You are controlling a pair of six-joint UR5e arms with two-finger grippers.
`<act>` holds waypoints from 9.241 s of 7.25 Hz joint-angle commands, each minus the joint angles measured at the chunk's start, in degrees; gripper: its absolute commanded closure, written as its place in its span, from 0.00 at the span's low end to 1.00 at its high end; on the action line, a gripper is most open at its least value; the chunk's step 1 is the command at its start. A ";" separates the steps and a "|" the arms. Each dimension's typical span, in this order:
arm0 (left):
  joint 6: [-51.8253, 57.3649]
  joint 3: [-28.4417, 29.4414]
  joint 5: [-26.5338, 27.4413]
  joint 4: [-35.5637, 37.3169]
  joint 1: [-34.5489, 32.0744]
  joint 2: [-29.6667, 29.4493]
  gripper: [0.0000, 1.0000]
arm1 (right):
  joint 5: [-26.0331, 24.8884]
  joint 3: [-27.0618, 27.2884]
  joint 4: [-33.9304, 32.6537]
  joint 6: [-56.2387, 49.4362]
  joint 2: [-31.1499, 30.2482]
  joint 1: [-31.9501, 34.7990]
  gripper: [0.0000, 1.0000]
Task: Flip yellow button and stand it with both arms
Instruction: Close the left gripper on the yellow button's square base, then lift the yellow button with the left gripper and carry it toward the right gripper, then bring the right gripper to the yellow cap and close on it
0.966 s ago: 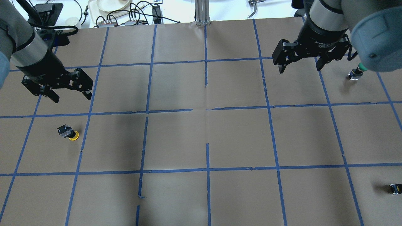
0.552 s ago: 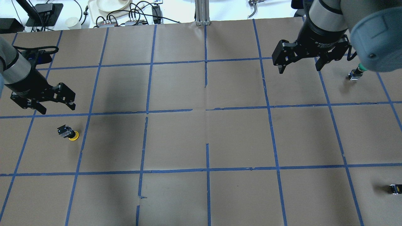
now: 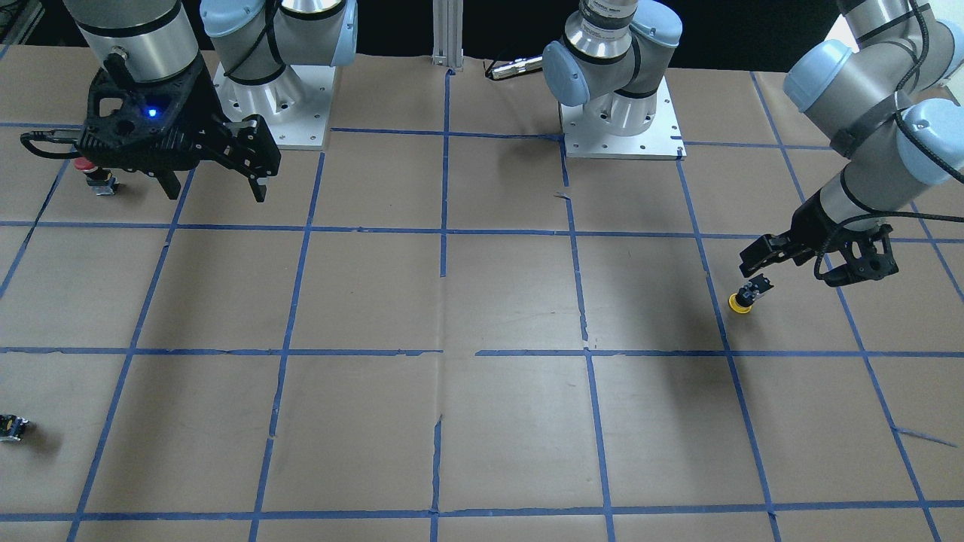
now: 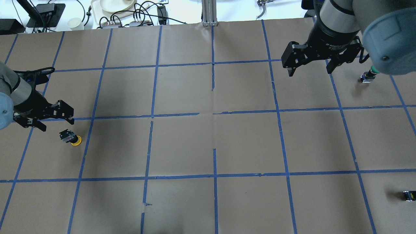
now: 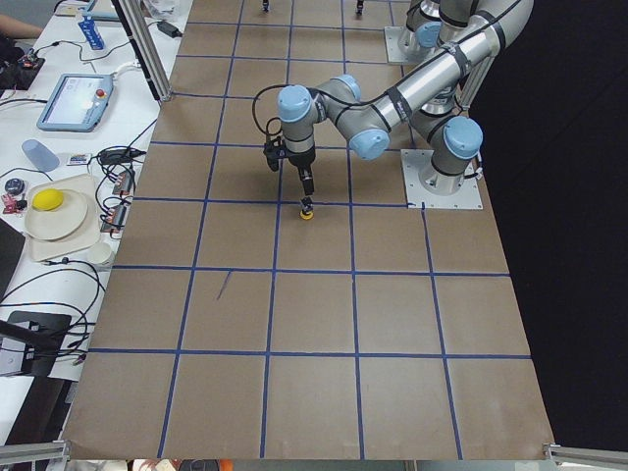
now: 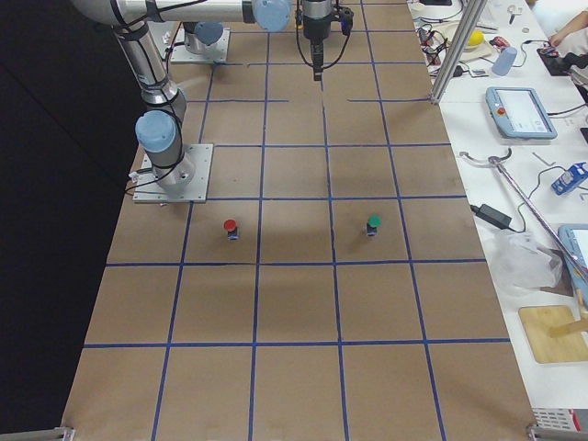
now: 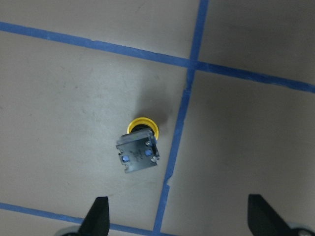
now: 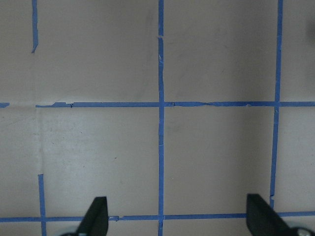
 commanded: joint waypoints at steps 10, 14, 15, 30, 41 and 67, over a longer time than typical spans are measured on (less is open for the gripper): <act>-0.33 -0.80 0.20 3.41 2.44 -6.03 0.26 | 0.34 2.20 -5.52 0.20 0.61 0.53 0.00; -0.41 -0.89 1.70 3.32 2.44 -6.38 0.39 | 0.51 2.29 -5.51 -0.33 0.79 0.53 0.00; -0.50 -0.97 1.70 3.32 2.44 -6.47 0.39 | 0.43 2.29 -5.34 0.02 0.70 0.53 0.00; -17.77 14.55 -22.73 -29.30 -8.71 -2.16 0.98 | 1.22 2.38 -5.43 -0.60 1.32 0.00 0.00; -23.00 10.01 -90.28 -36.49 -27.86 -1.72 0.98 | 49.93 2.37 14.51 0.72 0.87 -22.93 0.00; -21.16 3.60 -105.36 -33.42 -34.65 -1.46 0.10 | 75.13 13.63 12.24 1.69 -4.83 -17.22 0.91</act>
